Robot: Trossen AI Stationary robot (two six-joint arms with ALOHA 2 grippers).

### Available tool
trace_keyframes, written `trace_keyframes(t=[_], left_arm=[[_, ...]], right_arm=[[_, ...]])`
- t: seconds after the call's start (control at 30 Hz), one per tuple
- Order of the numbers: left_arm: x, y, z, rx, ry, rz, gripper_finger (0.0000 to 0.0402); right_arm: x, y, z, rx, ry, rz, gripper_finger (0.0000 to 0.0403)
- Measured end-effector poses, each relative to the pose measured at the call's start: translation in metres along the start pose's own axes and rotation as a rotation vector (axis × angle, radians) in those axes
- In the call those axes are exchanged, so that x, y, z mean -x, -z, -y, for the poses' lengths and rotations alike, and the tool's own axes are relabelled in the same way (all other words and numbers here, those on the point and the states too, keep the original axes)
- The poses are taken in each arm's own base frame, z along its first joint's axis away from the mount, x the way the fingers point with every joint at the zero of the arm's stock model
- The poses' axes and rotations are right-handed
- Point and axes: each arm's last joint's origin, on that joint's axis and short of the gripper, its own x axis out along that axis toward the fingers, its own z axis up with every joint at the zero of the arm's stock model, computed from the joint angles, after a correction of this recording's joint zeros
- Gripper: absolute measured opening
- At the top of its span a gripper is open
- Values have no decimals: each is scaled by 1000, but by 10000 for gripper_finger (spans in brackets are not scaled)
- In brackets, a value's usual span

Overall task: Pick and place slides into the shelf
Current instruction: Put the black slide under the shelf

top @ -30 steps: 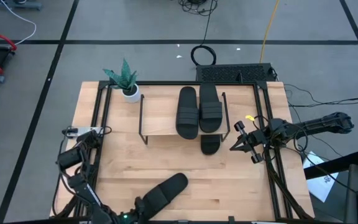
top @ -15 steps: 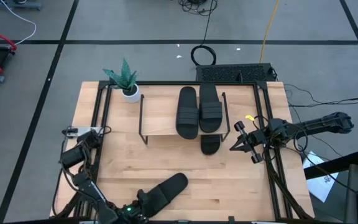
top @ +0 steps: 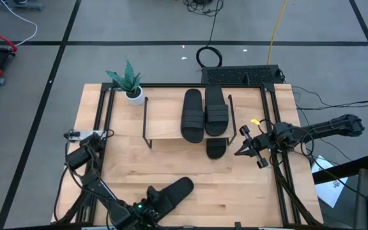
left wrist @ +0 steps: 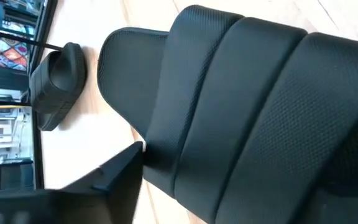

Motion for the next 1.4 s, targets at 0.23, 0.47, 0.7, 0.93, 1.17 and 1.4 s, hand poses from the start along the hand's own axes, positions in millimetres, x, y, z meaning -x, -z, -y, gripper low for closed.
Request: trace_keyframes(t=[0.23,0.47,0.7,0.93,1.17,1.4], left_arm=[[7,-6,5,49,18,35,84],[25,-13,7,90,24,56,10],[50,-16,-1,160,-130,74,3],[75,-19,0,163,-232,169,2],[113,-17,16,53,-262,282,1],[153,-13,-8,60,-238,362,1]], right_arm=[[0,0,0,3,1,3,0],[0,0,0,1,3,3,0],[0,0,0,3,4,3,0],[0,0,0,0,4,2,0],[0,0,0,4,4,2,0],[0,0,0,9,5,1,0]])
